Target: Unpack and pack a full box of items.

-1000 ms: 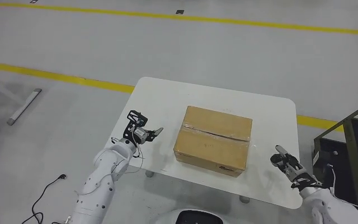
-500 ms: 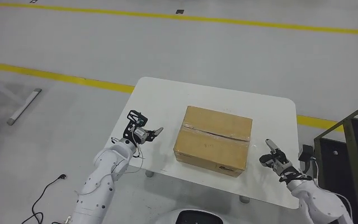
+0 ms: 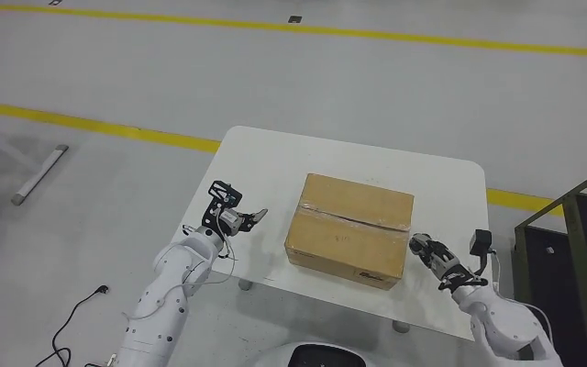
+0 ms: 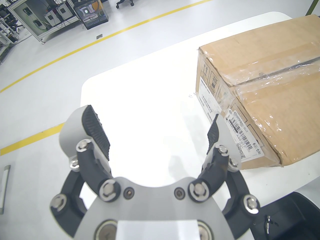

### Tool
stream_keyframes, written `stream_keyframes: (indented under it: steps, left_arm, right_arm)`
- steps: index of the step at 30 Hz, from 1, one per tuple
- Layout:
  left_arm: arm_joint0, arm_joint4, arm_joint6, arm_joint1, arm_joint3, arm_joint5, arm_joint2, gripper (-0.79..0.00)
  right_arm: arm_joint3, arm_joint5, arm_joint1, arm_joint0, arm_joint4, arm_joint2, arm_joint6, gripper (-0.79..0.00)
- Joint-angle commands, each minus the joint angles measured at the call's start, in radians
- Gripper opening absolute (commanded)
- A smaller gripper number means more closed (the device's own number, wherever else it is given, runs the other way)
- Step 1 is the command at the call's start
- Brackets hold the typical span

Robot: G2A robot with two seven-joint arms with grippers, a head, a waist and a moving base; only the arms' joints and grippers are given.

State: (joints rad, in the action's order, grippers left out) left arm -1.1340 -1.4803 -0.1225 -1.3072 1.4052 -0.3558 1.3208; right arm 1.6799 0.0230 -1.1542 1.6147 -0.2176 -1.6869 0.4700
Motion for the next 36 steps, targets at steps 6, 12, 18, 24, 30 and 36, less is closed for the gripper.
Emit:
stream_keyframes:
  steps: [6, 12, 18, 24, 30, 36]
  left_arm:
    - [0.0, 0.0, 0.0, 0.0, 0.0, 0.0, 0.0, 0.0]
    - [0.0, 0.0, 0.0, 0.0, 0.0, 0.0, 0.0, 0.0]
    - [0.0, 0.0, 0.0, 0.0, 0.0, 0.0, 0.0, 0.0]
    - [0.0, 0.0, 0.0, 0.0, 0.0, 0.0, 0.0, 0.0]
    - [0.0, 0.0, 0.0, 0.0, 0.0, 0.0, 0.0, 0.0]
    - [0.0, 0.0, 0.0, 0.0, 0.0, 0.0, 0.0, 0.0]
  right_arm:
    - [0.107, -0.011, 0.009, -0.016, 0.094, -0.021, 0.009, -0.785]
    - [0.141, -0.028, 0.01, -0.134, 0.1, 0.045, 0.075, -0.785]
    - [0.101, -0.065, 0.005, -0.279, 0.176, 0.172, 0.111, -0.785]
    - [0.056, -0.071, 0.001, -0.335, 0.175, 0.21, 0.099, -0.785]
    - [0.056, -0.071, 0.001, -0.335, 0.175, 0.21, 0.099, -0.785]
    - [0.056, -0.071, 0.001, -0.335, 0.175, 0.21, 0.099, -0.785]
